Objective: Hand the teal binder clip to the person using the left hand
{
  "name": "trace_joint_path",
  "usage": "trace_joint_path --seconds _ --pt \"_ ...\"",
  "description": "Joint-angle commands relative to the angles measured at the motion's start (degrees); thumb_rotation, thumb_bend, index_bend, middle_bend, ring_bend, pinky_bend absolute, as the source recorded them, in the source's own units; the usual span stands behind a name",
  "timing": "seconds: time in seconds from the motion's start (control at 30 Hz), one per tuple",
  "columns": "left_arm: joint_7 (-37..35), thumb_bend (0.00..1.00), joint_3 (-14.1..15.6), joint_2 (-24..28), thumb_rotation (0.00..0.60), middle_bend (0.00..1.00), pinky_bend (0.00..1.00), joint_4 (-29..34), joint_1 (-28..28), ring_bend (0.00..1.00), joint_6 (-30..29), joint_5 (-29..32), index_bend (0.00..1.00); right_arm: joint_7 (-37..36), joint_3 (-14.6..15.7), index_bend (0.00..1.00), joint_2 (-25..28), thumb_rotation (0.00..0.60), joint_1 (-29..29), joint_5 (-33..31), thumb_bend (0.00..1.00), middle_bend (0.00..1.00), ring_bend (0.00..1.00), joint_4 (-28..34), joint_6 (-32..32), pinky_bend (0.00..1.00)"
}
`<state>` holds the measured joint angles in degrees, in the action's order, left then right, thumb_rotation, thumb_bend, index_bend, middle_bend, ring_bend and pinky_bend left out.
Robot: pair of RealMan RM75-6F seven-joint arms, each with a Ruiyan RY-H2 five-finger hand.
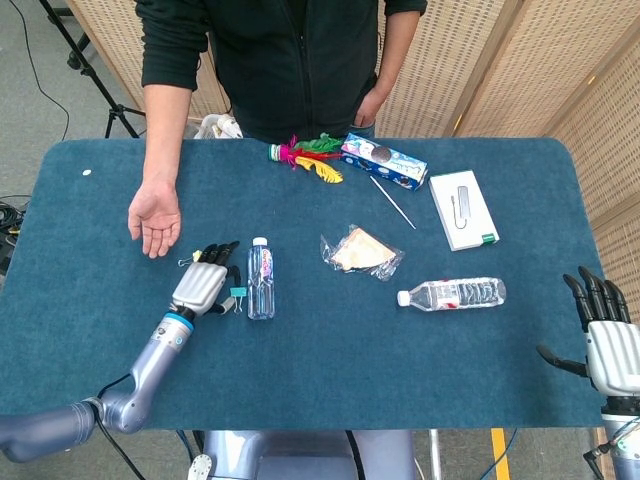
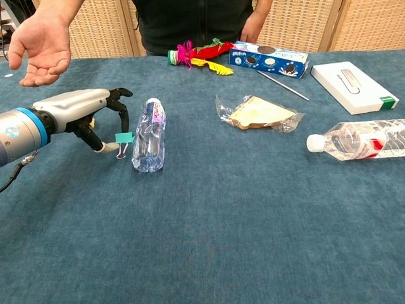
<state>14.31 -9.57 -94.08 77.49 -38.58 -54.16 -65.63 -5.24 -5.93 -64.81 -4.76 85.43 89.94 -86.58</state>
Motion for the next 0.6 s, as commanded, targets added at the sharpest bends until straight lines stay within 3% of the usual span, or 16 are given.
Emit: trace_joint_path --seconds 0.03,0.4,0.6 --pt "-3.19 0.44 0.95 1.28 0.600 0.00 0.00 1.67 0.31 0.00 -1.82 -4.31 0.66 -0.08 -0.01 0.00 0.02 0.600 -0.02 -0.04 0.00 0.00 0.00 0.00 0.03 0.00" --pt "-8.38 0.43 1.12 5.33 0.600 0.00 0.00 7.06 -0.92 0.00 -4.69 -13.52 0.67 -0.54 -0.18 0.00 0.19 0.600 0.03 -0.26 0.00 0.00 0.00 -0.10 -0.03 0.00" --pt "0.18 0.44 -1.19 9.90 0.600 0.00 0.00 11.96 0.20 0.00 -10.37 -13.61 0.68 -0.97 -0.31 0.00 0.35 0.600 0.11 -0.48 0.00 0.00 0.00 -0.18 -0.10 0.00"
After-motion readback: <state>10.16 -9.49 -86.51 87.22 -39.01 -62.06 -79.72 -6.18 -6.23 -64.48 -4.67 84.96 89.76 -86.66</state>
